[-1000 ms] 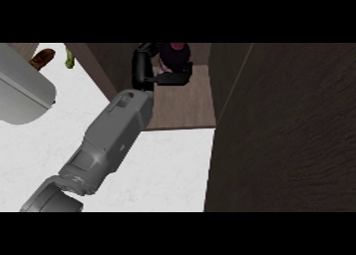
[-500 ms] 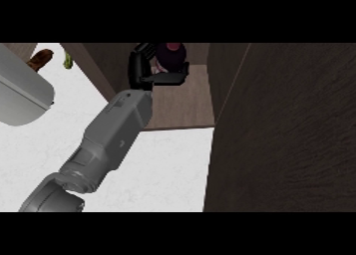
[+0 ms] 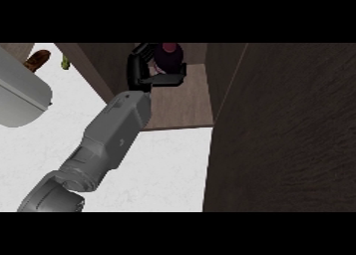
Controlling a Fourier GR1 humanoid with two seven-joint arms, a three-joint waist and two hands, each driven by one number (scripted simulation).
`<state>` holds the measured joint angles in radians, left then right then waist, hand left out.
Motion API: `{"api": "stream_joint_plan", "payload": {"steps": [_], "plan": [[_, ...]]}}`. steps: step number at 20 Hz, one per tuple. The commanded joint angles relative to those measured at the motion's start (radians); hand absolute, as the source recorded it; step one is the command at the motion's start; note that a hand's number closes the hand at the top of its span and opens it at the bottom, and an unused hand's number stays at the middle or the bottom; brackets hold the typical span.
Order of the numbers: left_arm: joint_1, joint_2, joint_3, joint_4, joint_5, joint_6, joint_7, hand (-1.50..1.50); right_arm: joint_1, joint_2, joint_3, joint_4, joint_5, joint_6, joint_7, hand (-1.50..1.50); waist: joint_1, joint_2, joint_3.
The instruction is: Pick up the wine, place it into the cabinet and close the cabinet
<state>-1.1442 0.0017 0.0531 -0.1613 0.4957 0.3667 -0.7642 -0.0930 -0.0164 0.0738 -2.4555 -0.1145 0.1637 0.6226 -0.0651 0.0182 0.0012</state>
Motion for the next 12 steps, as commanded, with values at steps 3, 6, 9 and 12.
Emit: {"api": "stream_joint_plan", "payload": {"steps": [3,6,9,12], "plan": [[0.012,0.023,0.009,0.055,-0.015,0.021,-0.006,-1.50,-0.016,-0.012,-0.011,-0.077,-0.052,-0.014,0.065,-1.50,-0.006,0.006,-0.002],[0.014,0.020,-0.003,0.068,-0.033,0.065,-0.014,-1.50,0.000,0.012,0.014,-0.037,-0.021,-0.012,0.016,-1.50,0.002,0.005,-0.002],[0.013,0.029,-0.001,0.079,-0.038,0.060,0.004,-1.50,0.023,0.014,0.011,-0.051,-0.030,-0.010,0.010,-1.50,-0.006,0.007,-0.002],[-0.007,0.015,-0.014,0.088,-0.058,0.115,0.015,-1.50,0.009,0.009,0.012,-0.074,-0.026,-0.018,0.040,-1.50,-0.006,0.004,-0.002]]}}
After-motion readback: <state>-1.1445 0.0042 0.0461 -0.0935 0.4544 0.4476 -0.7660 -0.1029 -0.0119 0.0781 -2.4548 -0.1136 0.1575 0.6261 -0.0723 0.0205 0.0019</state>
